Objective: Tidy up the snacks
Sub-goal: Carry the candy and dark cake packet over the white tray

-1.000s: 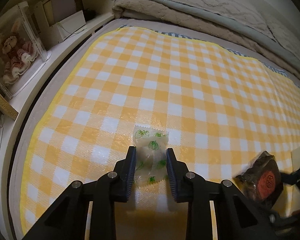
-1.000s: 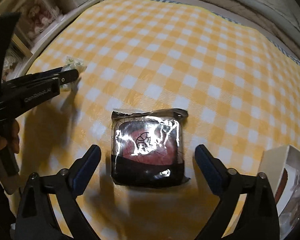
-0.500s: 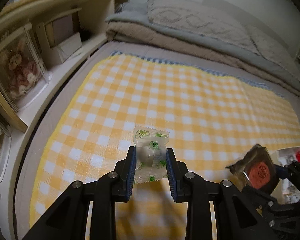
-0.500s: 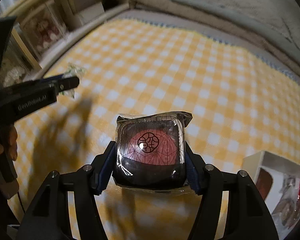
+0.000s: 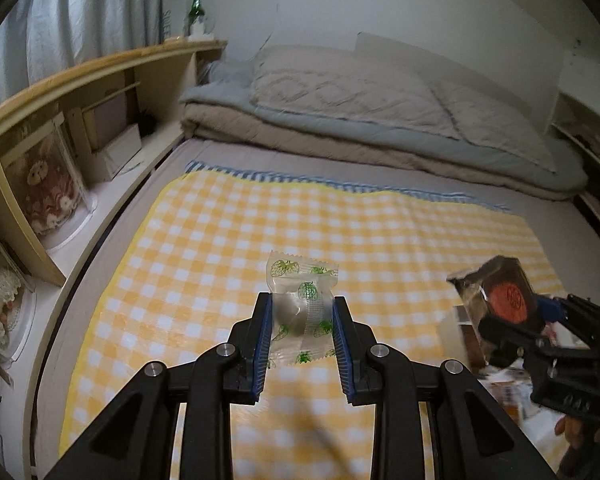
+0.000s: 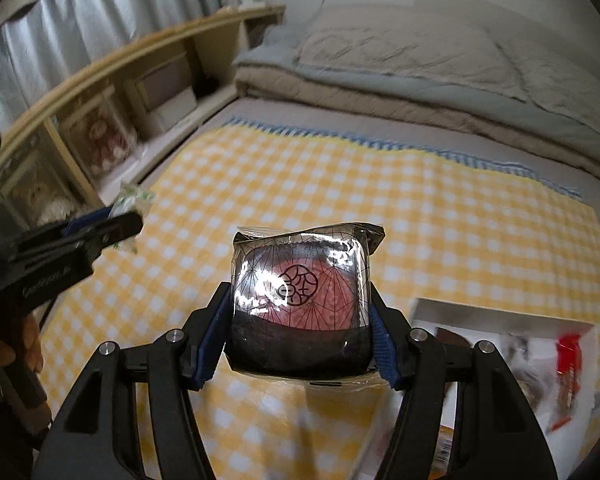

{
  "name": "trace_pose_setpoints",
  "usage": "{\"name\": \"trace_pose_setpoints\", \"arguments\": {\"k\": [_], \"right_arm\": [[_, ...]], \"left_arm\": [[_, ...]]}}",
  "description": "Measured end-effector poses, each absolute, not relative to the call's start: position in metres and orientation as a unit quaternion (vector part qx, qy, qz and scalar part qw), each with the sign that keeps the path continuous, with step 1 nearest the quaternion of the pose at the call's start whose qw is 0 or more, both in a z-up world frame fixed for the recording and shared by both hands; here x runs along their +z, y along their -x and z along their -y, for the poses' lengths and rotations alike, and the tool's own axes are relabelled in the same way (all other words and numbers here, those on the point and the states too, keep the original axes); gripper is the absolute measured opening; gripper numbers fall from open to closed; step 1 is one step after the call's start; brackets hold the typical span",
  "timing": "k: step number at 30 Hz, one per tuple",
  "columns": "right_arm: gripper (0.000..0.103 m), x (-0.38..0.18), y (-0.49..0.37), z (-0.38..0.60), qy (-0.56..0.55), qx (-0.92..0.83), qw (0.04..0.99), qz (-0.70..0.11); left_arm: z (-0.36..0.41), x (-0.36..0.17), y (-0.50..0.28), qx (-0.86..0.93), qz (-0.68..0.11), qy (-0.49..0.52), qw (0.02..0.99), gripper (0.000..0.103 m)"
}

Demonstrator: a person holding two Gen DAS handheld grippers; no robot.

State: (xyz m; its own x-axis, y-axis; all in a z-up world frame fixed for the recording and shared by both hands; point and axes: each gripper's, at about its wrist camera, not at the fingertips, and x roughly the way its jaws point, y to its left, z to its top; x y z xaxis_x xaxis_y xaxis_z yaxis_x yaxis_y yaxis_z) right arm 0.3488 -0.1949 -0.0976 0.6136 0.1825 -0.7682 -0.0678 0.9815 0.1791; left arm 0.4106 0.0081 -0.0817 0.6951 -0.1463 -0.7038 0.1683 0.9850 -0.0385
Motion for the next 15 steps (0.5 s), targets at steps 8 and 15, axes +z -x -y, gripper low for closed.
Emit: {"name": "trace_pose_setpoints", "arguments": {"k": [8, 15], "right_arm": [[0.064, -0.060, -0.301, 0.242, -0.075, 0.041, 0.912, -0.401], [0.064, -0.051, -0.257, 0.303, -0.082, -0.008, 0.912, -0.401]], "left_arm": [[0.024, -0.048, -0.354, -0.115, -0.362, -0.015, 0.925, 0.029], [0.056, -0.040, -0.314, -0.157, -0.369, -0.013, 0.916, 0.029]]}}
